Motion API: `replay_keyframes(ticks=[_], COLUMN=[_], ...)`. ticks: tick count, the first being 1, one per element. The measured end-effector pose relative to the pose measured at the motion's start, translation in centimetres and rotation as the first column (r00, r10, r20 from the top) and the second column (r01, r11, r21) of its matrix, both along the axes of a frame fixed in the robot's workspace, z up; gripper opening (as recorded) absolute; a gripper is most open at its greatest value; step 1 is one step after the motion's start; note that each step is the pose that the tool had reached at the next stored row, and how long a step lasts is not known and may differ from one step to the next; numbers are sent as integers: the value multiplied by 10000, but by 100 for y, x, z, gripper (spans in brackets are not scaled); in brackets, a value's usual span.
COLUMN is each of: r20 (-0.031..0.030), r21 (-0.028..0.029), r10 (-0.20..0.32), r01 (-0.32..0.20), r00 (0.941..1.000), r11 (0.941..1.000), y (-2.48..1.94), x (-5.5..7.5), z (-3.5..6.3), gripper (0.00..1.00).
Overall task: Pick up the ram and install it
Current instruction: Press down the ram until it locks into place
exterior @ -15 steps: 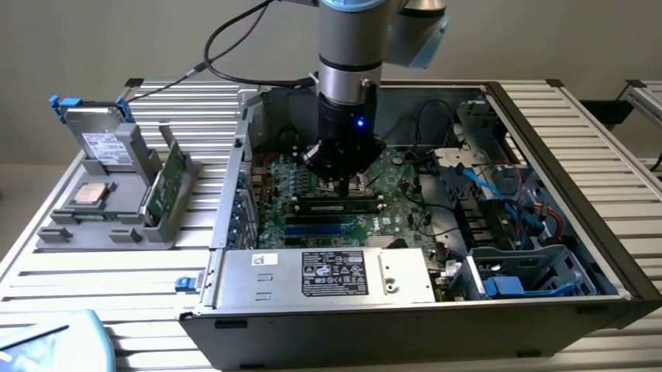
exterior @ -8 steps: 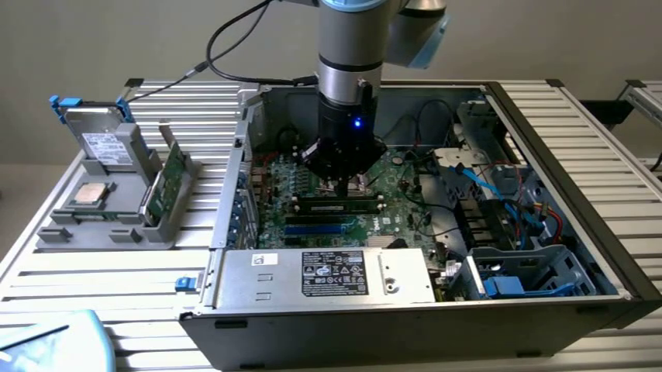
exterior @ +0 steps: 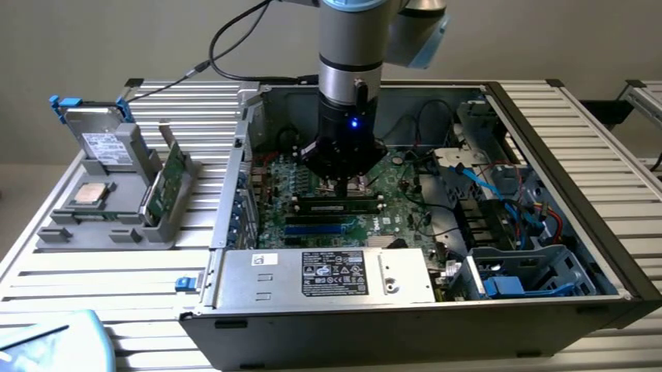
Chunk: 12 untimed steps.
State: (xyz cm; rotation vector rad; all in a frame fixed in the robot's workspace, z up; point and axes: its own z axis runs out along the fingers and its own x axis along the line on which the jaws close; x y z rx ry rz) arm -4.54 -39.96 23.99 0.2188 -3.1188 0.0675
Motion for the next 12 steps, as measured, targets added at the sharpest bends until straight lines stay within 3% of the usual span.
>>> replay_keyframes(ticks=[6,12], r20=[5,16], r21=[-49,-120], r10=[-715,-1400], r01=[715,1400], r00=[9974,9901], r11=[9974,9901], y=[0,0], x=[0,0], z=[0,-1], gripper=[11,11])
